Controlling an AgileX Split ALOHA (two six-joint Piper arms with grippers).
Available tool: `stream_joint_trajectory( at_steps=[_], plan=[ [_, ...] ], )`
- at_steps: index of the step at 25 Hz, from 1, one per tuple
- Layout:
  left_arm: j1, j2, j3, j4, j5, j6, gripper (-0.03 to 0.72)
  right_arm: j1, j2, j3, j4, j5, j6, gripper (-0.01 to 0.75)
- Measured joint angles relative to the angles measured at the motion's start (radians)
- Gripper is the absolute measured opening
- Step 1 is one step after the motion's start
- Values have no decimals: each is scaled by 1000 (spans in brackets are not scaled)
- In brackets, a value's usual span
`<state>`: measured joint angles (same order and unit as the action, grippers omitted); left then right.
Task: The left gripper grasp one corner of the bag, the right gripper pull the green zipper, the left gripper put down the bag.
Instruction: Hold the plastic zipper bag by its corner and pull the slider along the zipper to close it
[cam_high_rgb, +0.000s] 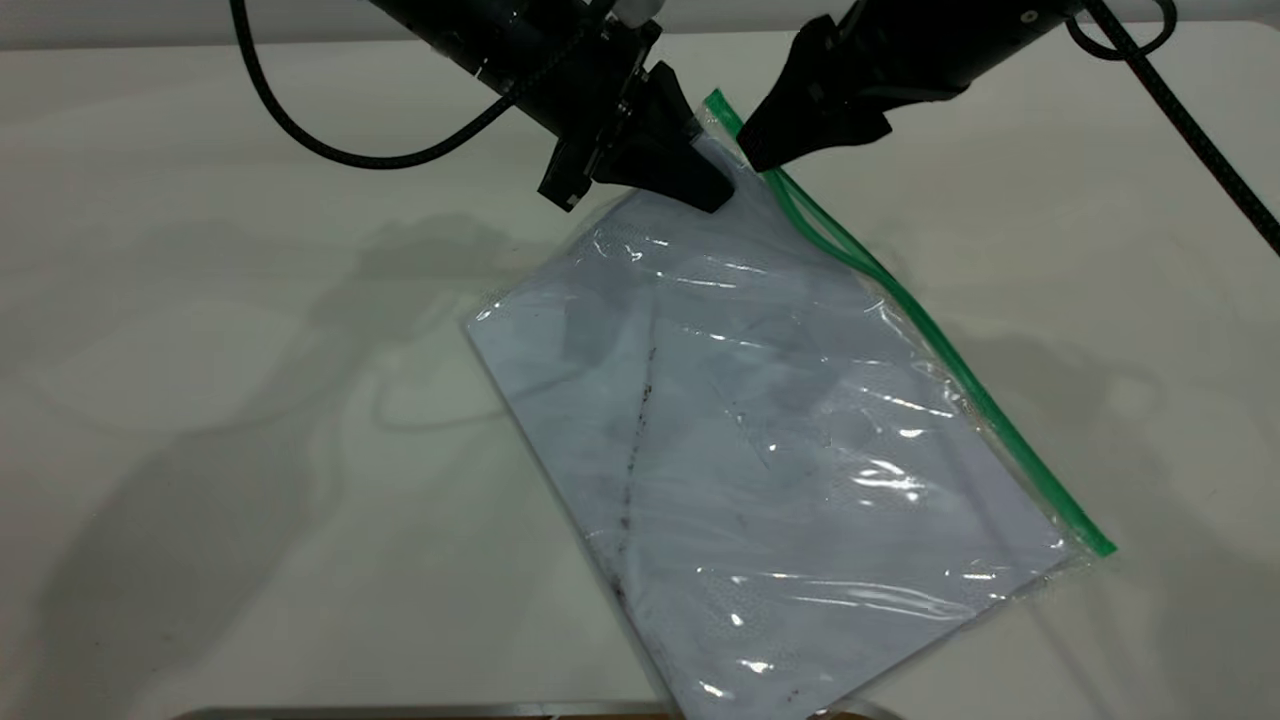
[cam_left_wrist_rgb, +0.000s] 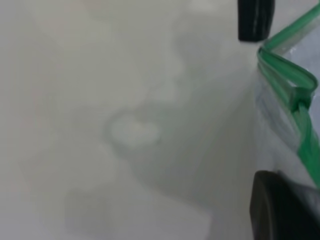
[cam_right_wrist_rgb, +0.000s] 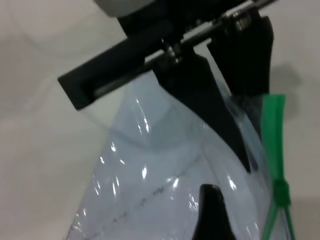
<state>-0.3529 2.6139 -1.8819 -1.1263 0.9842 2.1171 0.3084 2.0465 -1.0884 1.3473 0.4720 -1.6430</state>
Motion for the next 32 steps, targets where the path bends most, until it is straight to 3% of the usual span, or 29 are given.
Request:
stream_joint_trajectory(
  at_steps=[12, 16, 26, 32],
  plan=[
    [0, 0, 0, -55, 50, 0, 53, 0, 0, -1, 7, -23, -12, 555],
    [0, 0, 0, -57, 54, 0, 53, 0, 0, -1, 8, -30, -12, 480],
    [0, 0, 0, -93, 80, 0, 53, 0, 0, -1, 8, -30, -12, 185],
    [0, 0, 0, -97, 80, 0, 53, 0, 0, -1, 8, -30, -12, 141]
  ],
)
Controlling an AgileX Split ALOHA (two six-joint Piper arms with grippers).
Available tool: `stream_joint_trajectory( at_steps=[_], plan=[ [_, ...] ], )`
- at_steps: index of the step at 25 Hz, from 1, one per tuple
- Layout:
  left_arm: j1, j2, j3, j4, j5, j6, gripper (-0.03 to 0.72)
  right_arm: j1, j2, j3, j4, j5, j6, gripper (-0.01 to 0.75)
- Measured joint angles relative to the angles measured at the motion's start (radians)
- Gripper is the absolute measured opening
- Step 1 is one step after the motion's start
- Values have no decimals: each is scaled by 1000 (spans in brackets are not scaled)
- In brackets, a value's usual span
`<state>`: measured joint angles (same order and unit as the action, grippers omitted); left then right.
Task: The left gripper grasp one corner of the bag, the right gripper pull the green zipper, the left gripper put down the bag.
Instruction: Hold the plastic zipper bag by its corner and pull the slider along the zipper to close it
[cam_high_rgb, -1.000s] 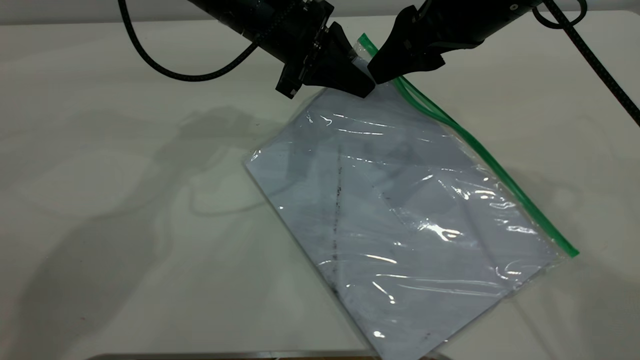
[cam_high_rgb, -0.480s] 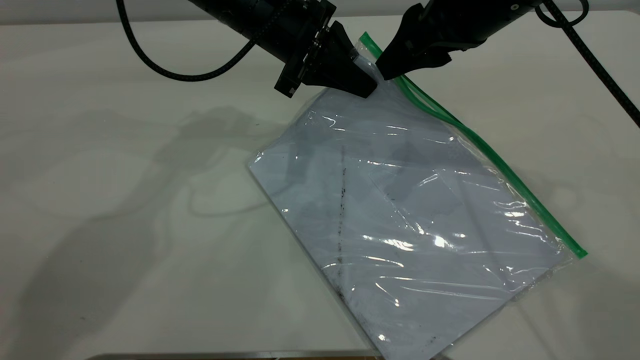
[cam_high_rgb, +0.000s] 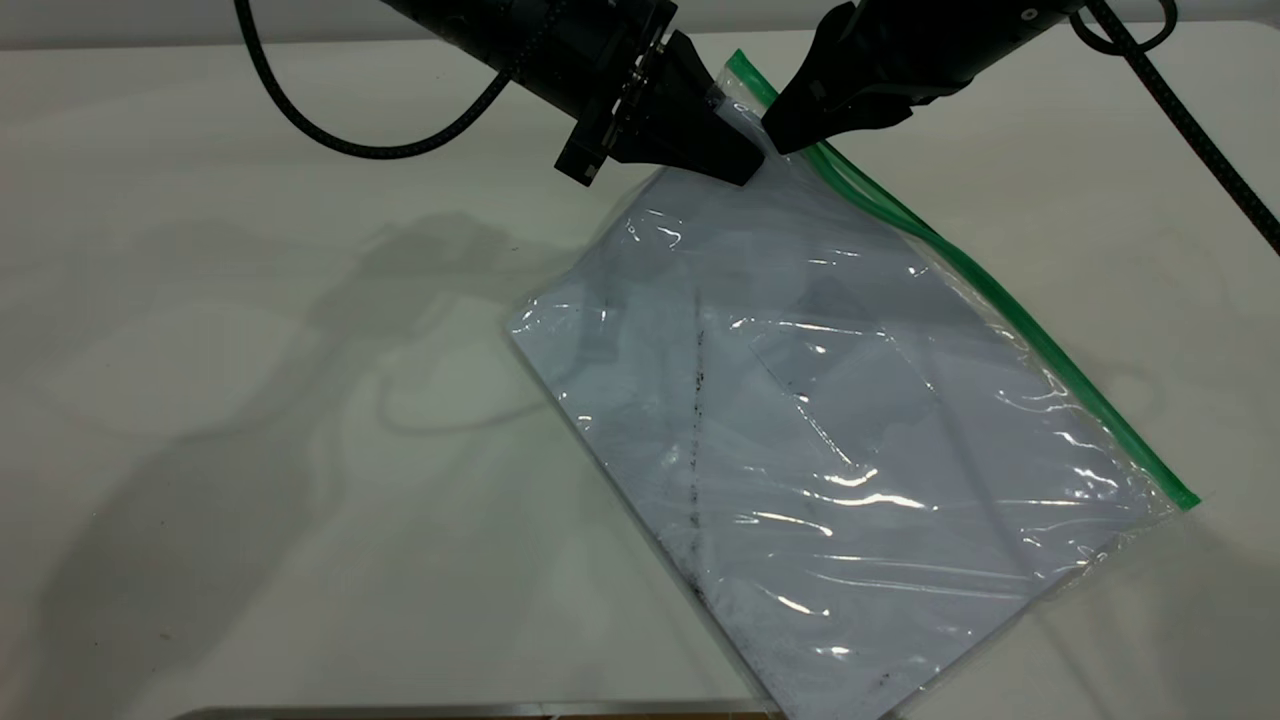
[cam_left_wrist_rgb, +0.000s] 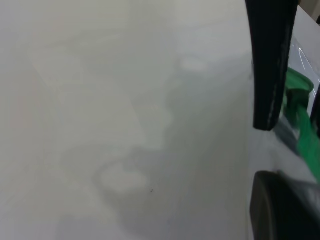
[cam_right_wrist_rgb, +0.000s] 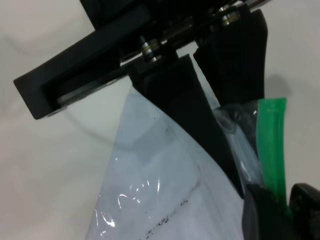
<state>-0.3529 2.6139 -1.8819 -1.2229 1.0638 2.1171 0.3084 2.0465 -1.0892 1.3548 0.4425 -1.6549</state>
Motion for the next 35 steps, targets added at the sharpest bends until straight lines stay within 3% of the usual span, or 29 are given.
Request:
stream_joint_trajectory(
  at_steps=[6, 16, 27, 35],
  plan=[
    [0, 0, 0, -1, 0, -1, 53, 0, 0, 0, 0, 0, 0, 37],
    [24, 0, 0, -14, 21, -1, 53, 2, 0, -3, -79, 3, 84, 36],
    [88, 0, 0, -49, 104, -43, 53, 14, -5, -22, -337, -27, 328, 36],
    [152, -1, -8, -60, 104, -53, 53, -34, 0, -13, -532, 3, 478, 36]
  ],
)
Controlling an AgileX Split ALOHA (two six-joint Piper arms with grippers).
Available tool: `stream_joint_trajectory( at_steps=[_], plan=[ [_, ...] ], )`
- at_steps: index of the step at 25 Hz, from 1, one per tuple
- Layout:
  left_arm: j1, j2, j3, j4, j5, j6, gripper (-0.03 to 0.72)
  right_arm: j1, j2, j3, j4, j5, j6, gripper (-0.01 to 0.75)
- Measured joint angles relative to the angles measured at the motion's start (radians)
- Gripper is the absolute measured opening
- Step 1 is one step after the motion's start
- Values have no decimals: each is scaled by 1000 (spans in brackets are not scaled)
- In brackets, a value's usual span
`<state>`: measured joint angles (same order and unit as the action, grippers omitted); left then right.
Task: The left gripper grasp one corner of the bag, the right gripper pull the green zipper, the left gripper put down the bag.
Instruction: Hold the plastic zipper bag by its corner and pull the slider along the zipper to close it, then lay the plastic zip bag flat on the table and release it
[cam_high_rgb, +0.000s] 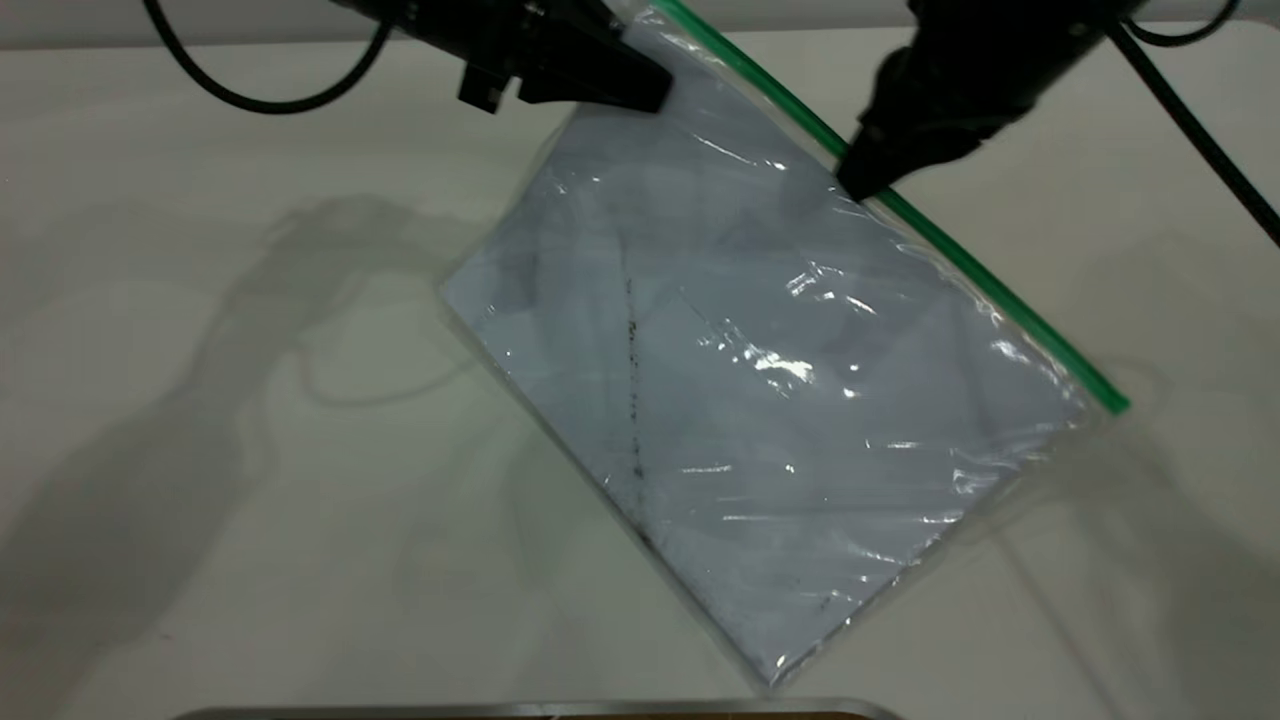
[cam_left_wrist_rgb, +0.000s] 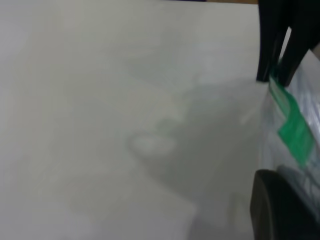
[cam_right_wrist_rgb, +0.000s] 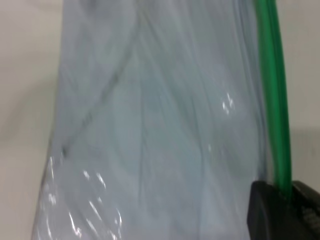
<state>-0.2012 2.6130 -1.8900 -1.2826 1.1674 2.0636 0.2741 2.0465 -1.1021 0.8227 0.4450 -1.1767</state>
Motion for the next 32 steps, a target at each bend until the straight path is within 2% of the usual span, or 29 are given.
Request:
stream_joint_trajectory(
  at_steps=[7, 16, 25, 28, 30, 32],
  plan=[
    [50, 0, 0, 20, -24, -39, 53, -64, 3, 2, -156, 123, 164, 36],
    [59, -2, 0, 199, -104, -133, 53, -95, 3, 2, -382, 318, 343, 36],
    [58, -2, 0, 220, -116, -167, 74, -95, 3, 2, -394, 281, 421, 55],
    [59, -2, 0, 236, -151, -208, 139, -95, 3, 2, -415, 270, 431, 105],
    [64, -2, -1, 246, -187, -238, 212, -98, 3, 3, -423, 267, 438, 171],
    [67, -2, -1, 248, -209, -263, 312, -99, 3, 3, -421, 252, 449, 269]
  ],
)
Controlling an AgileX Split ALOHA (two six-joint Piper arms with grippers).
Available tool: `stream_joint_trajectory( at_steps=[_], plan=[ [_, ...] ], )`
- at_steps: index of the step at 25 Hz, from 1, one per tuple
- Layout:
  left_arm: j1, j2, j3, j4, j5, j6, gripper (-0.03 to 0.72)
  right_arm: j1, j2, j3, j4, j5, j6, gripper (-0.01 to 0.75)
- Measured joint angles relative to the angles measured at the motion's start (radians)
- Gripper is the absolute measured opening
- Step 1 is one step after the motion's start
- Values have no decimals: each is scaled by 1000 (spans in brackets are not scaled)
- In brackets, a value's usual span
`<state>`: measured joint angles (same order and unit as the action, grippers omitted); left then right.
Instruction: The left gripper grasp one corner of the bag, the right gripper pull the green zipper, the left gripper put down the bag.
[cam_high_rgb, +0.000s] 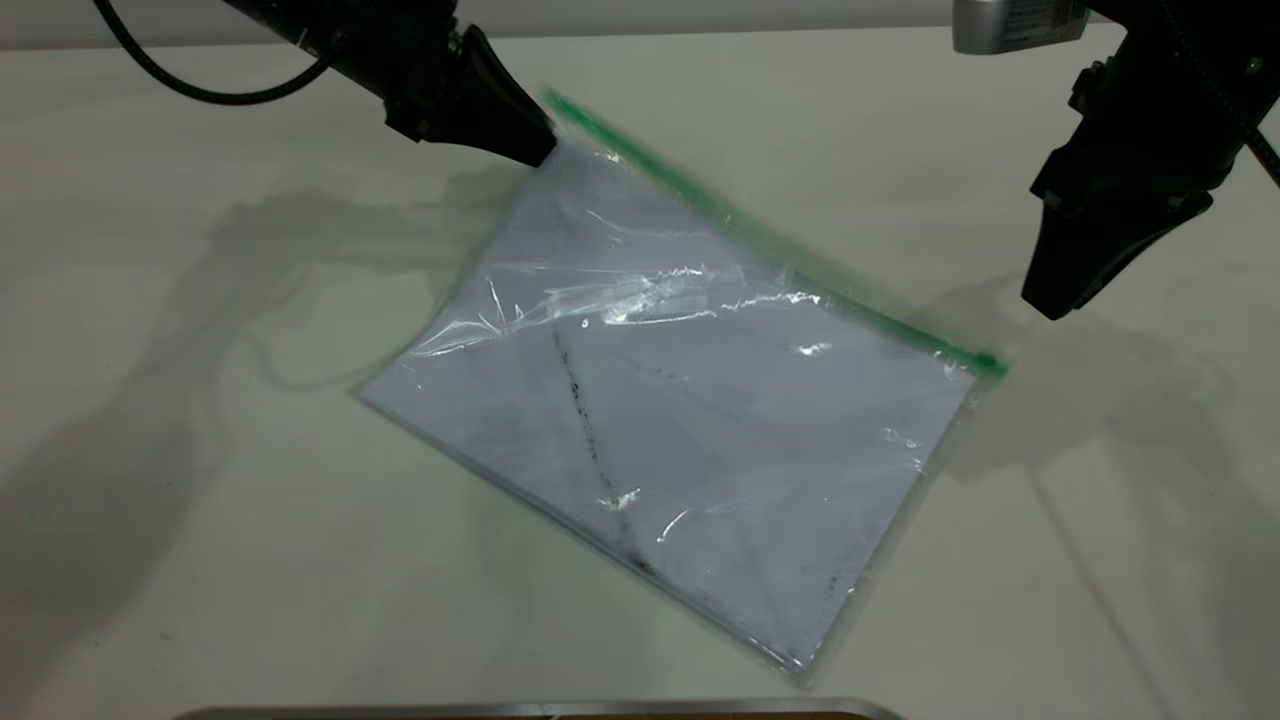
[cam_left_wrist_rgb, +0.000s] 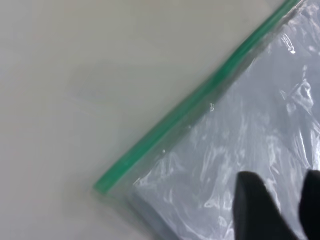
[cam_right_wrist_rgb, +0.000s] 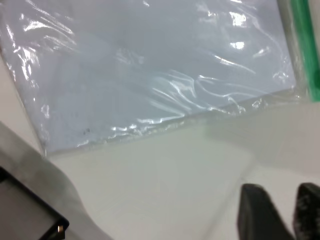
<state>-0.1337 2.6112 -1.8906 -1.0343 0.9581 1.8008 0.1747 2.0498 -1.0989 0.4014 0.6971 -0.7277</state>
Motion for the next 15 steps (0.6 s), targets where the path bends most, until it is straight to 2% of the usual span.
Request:
stream_joint_trajectory(
  at_steps=[4, 7, 10, 15],
  plan=[
    [1, 0, 0, 1, -87, -78, 489, 0, 0, 0, 1, -59, 2, 453],
    [1, -24, 0, 35, -165, -180, 578, 0, -6, 0, -6, -105, 2, 543],
    [1, -100, 0, 118, -188, -322, 599, 0, -54, 0, -21, -136, 16, 578],
    [1, -316, 0, 326, -162, -622, 590, 0, -249, -50, -27, -123, 49, 584]
  ],
)
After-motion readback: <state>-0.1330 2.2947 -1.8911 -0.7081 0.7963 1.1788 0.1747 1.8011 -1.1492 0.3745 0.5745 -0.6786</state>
